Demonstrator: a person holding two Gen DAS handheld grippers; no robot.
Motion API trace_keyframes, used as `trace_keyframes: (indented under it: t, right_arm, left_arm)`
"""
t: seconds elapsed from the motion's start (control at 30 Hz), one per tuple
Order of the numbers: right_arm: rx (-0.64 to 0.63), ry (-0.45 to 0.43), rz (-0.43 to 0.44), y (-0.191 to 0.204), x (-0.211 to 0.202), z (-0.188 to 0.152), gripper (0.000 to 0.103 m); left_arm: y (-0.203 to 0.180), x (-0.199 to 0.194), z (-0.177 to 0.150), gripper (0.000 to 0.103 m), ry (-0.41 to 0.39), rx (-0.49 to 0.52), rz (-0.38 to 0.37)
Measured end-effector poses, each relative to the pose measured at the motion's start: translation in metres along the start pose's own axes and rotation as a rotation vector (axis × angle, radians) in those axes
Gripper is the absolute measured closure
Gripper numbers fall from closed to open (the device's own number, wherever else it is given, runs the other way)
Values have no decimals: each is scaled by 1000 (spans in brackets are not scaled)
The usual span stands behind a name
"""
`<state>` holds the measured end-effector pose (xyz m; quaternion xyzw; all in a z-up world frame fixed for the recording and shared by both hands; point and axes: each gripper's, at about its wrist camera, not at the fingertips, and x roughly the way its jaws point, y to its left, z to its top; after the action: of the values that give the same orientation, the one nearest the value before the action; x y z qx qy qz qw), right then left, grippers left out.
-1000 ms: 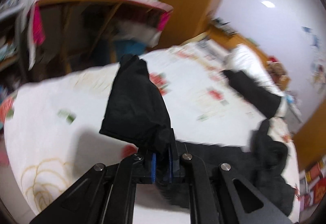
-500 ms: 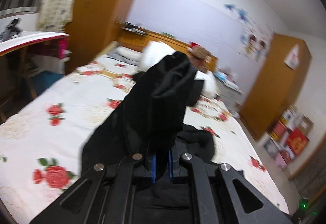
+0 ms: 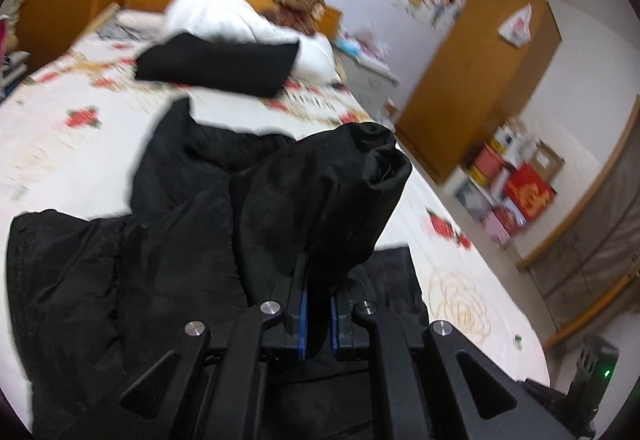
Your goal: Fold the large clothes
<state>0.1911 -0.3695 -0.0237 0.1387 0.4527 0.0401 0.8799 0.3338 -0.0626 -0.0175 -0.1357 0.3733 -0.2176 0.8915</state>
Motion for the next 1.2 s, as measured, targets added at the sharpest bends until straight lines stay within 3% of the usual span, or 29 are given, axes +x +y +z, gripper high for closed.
trace_keyframes:
  t: [0.2,0.27,0.33,0.43,0.6,0.67,0.73,0.8,0.83,1.0,1.1,1.2]
  right_arm:
    - [32,32,0,-15,16,0,42]
    - [38,37,3,-16,19,2,42]
    - [36,39,7,-14,21,5,42]
    - [22,28,14,-8,21,12,42]
    - [-25,-7,40,14,16,30,42]
    - [-59,-24,53,27,17,39,42]
    - [-100,-34,66,42,23,50,43]
    - [-143,-34,76,60,35,62,56]
    - [-161,-31,81,68,43,67,56]
    - [-236,15,45,95,104,88,63]
    - [-218,116,-49,81,154,79,67]
    - [-201,113,-55,67,168,61,70]
  left_arm:
    - [-11,53,-22,94,135,12,-44]
    - [-7,58,-29,86,177,3,-62]
    - [-5,61,-37,62,218,-15,-96]
    - [-9,43,-37,38,200,-8,-117]
    - [-7,-6,-24,37,114,46,-116]
    - [12,-26,-15,37,64,54,-62]
    - [41,-43,-5,37,20,33,39]
    - [76,-53,2,38,0,-3,138]
    - [96,-55,5,39,-1,-36,186]
    - [167,-36,-3,47,37,-138,302]
    - [184,-16,-13,47,59,-158,316]
    - [182,4,-20,47,62,-108,325]
